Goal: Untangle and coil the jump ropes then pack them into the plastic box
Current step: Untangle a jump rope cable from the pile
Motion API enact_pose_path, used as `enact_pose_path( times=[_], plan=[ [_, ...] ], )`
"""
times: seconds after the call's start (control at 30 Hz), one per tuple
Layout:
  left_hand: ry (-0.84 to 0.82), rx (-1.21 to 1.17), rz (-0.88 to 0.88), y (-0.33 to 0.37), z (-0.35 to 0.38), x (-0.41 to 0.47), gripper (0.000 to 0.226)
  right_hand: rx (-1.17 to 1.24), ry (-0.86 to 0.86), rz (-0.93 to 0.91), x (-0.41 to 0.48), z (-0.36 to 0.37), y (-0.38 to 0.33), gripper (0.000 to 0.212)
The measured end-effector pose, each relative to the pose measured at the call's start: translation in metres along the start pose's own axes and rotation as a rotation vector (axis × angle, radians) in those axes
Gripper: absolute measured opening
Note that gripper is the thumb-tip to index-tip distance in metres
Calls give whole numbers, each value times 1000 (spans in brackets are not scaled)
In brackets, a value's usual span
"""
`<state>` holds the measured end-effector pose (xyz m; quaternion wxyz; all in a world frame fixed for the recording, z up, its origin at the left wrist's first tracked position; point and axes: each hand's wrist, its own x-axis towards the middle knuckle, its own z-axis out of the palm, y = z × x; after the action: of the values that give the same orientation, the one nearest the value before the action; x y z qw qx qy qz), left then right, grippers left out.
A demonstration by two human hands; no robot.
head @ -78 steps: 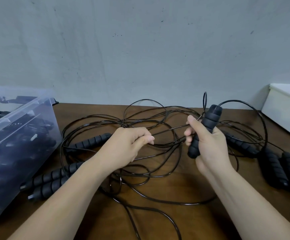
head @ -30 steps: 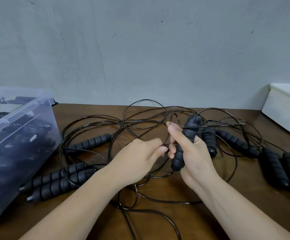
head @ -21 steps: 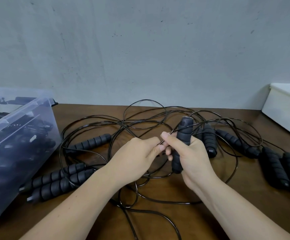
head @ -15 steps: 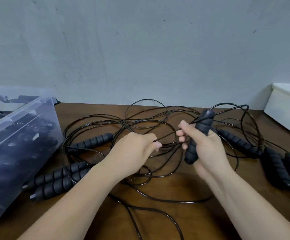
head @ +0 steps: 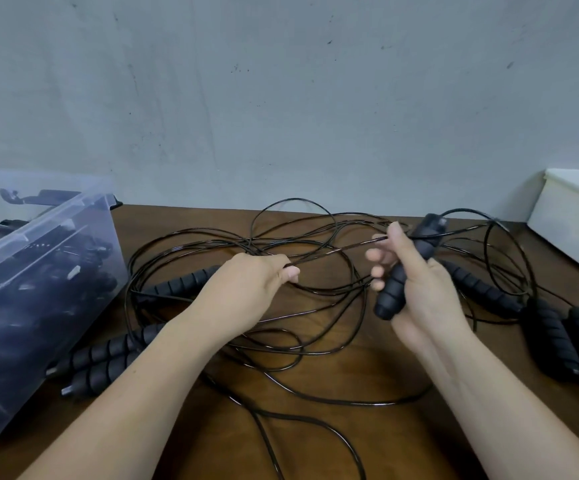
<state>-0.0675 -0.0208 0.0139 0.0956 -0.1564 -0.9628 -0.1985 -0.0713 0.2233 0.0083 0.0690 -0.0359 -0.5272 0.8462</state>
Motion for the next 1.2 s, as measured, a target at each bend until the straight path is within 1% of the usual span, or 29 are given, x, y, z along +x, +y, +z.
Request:
enact_pose_path(
  times=[0.13,0.2,0.27,0.37,0.43,0.53,0.57,0.63,0.7,0.77,0.8,0.87,0.93,1.0,1.07,1.13,1.2],
  plan=[
    [2,-68,-7,7,3,-2,36,-62,-119,43,-16,13,17,46],
    [7,-84,16,10,6,-3,33,-108,-178,42,-21,16,26,48],
    [-12,-60,53,14,11,-5,39,-142,-203,16,-24,18,33,40],
    [-82,30,99,22,20,-7,44,-189,-170,-20,-24,17,35,23],
    [-81,20,94,25,20,-6,43,-204,-154,-24,-24,16,31,17],
    [-113,7,21,21,12,-2,36,-155,-97,-12,-21,15,21,11],
    [-110,9,-1,20,7,0,37,-124,-65,-6,-19,14,17,10],
    [-54,33,-9,12,0,4,40,-60,-13,1,-14,11,8,9],
    [-78,67,-29,9,-7,8,31,-8,22,-9,-10,6,2,11],
    [-103,-19,-110,7,-14,11,29,39,52,-26,-6,2,-3,10],
    [-98,-50,-116,4,-14,10,30,52,60,-30,-5,1,-4,9],
    [-8,-38,-38,0,-10,7,29,57,55,-33,-6,1,-5,12],
    [83,-46,5,-4,-1,1,27,59,47,-31,-6,1,-3,22],
    [130,-113,15,-1,4,-2,32,47,21,-17,-6,1,-1,32],
    [143,-164,30,6,6,-3,37,0,-28,13,-8,5,4,34],
    [153,-216,46,11,10,-5,37,-71,-71,40,-13,10,13,33],
    [160,-211,86,16,14,-7,35,-139,-123,44,-20,16,23,30]
  ],
)
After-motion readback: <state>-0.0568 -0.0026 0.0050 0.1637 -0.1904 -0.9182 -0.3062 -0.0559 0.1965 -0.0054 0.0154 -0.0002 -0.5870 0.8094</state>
